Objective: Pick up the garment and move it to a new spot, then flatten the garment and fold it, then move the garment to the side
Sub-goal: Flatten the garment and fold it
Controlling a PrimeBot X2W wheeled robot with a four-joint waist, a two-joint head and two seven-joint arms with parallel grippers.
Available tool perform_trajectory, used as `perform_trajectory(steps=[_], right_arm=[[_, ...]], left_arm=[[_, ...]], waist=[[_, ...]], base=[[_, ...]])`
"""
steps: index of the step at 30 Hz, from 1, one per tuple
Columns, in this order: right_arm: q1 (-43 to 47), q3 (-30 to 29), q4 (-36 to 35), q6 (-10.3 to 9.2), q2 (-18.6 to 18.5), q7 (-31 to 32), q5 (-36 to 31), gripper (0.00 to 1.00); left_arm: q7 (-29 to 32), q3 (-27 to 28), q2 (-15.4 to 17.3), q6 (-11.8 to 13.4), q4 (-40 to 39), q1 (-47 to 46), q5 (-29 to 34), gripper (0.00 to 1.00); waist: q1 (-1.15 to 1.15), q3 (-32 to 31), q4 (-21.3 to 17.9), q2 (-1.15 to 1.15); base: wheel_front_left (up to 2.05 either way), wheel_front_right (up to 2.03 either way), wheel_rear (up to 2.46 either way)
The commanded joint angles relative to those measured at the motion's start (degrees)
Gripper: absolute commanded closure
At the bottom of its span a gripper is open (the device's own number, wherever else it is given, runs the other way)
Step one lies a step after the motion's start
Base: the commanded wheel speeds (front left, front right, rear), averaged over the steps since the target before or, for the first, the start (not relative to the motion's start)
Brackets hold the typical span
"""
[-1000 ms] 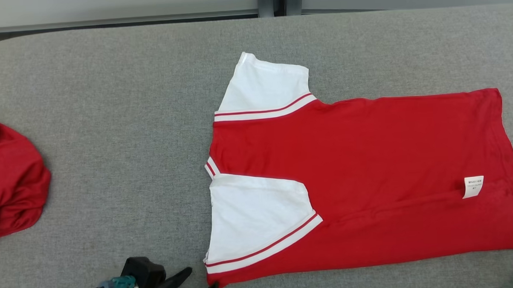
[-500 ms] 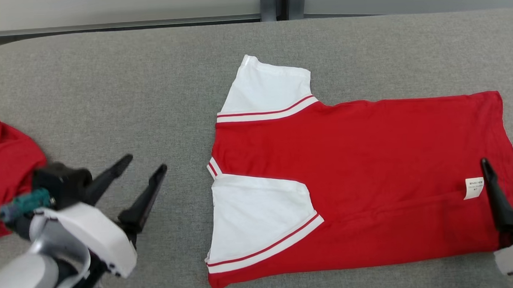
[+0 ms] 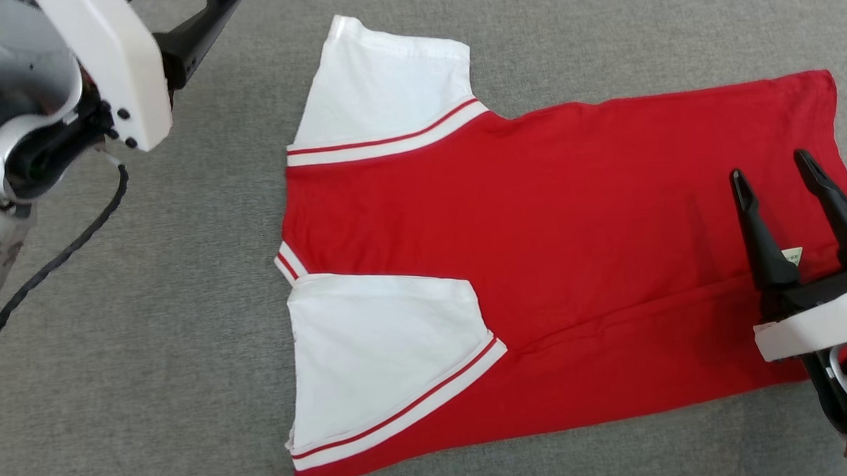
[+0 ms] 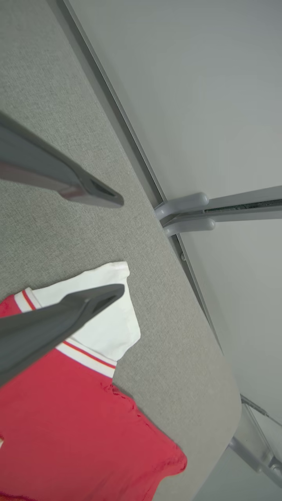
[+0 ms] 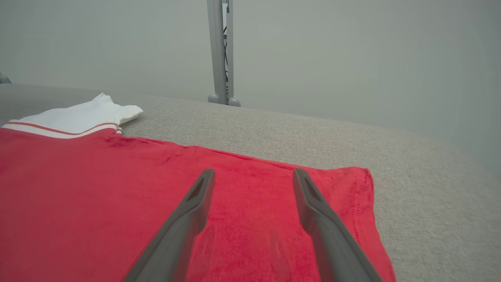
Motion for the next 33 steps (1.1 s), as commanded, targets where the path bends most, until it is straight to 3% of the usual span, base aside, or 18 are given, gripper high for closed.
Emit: perform_trajectory(steps=[1, 5, 11, 18, 26, 27, 28, 29, 30, 33], right_arm=[[-1.1, 0.1, 0.2, -0.13, 0.2, -0.6, -0.1, 0.00], [-3.4, 1.3, 1.0, -0.13, 1.3, -2.3, -0.5, 0.00], [-6.9, 3.9, 1.0, -0.13, 2.8, -3.9, -0.8, 0.00], [-6.9, 3.6, 0.0, -0.13, 3.6, -5.5, 0.0, 0.00], [-6.5, 2.6, 0.0, -0.13, 3.9, -6.1, 0.0, 0.00], [-6.7, 2.7, -0.1, -0.13, 3.8, -6.2, 0.0, 0.00], [-7.0, 2.8, -0.2, -0.13, 3.8, -6.2, -0.1, 0.00], [-7.2, 2.9, -0.2, -0.13, 3.7, -6.1, -0.1, 0.00], [-7.4, 3.0, -0.2, -0.13, 3.5, -6.0, -0.1, 0.00], [-8.0, 3.3, 0.0, -0.13, 3.1, -5.1, 0.0, 0.00]], left_arm=[[0.9, -0.7, -0.5, -0.6, 1.0, -1.4, 0.6, 0.00], [6.6, -4.6, -2.6, -2.5, 6.8, -8.3, 2.2, 0.00], [9.5, -8.1, -2.4, -3.5, 12.9, -13.8, 3.6, 0.00], [12.7, -10.7, 0.5, -3.7, 15.4, -14.7, 1.1, 0.00], [15.4, -14.2, 3.9, -3.6, 12.8, -14.7, -2.1, 0.00], [15.4, -14.6, 4.1, -3.6, 12.4, -14.5, -2.3, 0.16], [15.4, -15.0, 4.3, -3.6, 12.0, -14.5, -2.4, 0.56], [15.1, -15.5, 4.4, -3.6, 11.4, -14.6, -2.3, 0.84], [14.6, -15.8, 4.6, -3.6, 11.1, -14.8, -2.2, 1.00], [12.9, -17.0, 5.4, -3.5, 10.4, -15.6, -1.5, 1.00]], waist=[[0.00, 2.9, -2.6, 0.00], [0.00, 5.8, -5.0, 0.00], [0.00, 8.9, -9.8, 0.00], [0.00, 10.3, -13.2, 0.00], [0.00, 11.1, -14.0, 0.00], [0.00, 11.2, -14.1, 0.00], [0.00, 11.2, -14.1, 0.00], [0.00, 11.3, -14.2, 0.00], [0.00, 11.3, -14.2, 0.00], [0.00, 11.3, -14.3, 0.00]], base=[[0.00, 0.00, 0.00], [0.00, 0.00, 0.00], [0.00, 0.00, 0.00], [0.00, 0.00, 0.00], [0.00, 0.00, 0.00], [0.00, 0.00, 0.00], [0.00, 0.00, 0.00], [0.00, 0.00, 0.00], [0.00, 0.00, 0.00], [0.00, 0.00, 0.00]])
